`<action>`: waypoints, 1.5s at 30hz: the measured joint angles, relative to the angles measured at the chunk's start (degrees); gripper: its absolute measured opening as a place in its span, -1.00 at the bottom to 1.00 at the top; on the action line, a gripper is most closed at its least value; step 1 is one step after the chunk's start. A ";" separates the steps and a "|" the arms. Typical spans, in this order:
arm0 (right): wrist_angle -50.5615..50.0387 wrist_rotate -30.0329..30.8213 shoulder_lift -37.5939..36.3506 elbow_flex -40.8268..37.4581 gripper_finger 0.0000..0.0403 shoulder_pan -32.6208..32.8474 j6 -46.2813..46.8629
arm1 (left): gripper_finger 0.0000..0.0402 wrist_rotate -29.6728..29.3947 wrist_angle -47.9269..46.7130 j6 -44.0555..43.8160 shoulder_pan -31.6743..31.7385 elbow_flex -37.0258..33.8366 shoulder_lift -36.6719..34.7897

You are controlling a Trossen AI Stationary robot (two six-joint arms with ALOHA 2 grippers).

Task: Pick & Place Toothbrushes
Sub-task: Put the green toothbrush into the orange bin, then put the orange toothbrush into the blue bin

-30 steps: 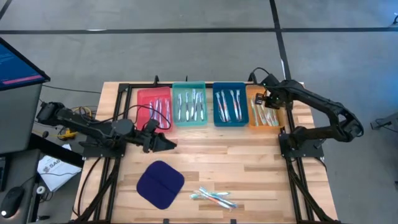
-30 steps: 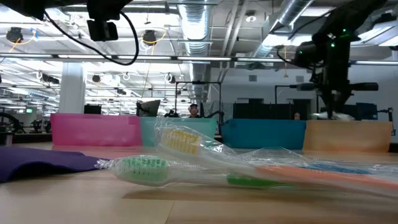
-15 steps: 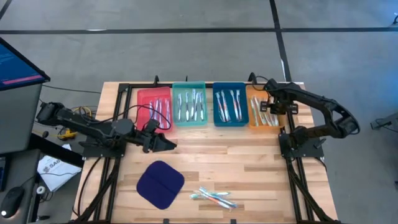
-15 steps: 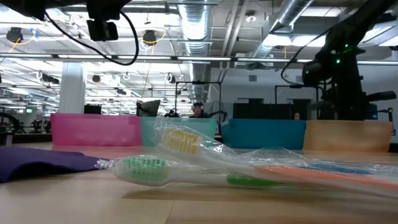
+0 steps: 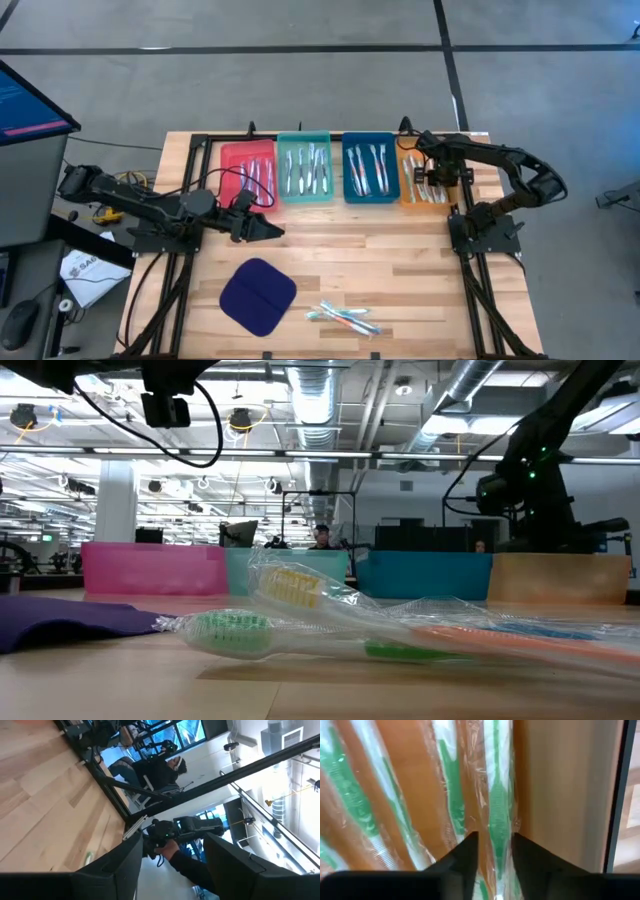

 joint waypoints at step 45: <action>18.08 -15.11 -28.18 10.21 -0.15 36.28 -1.01 | 0.02 0.26 0.01 4.68 0.00 0.01 0.00</action>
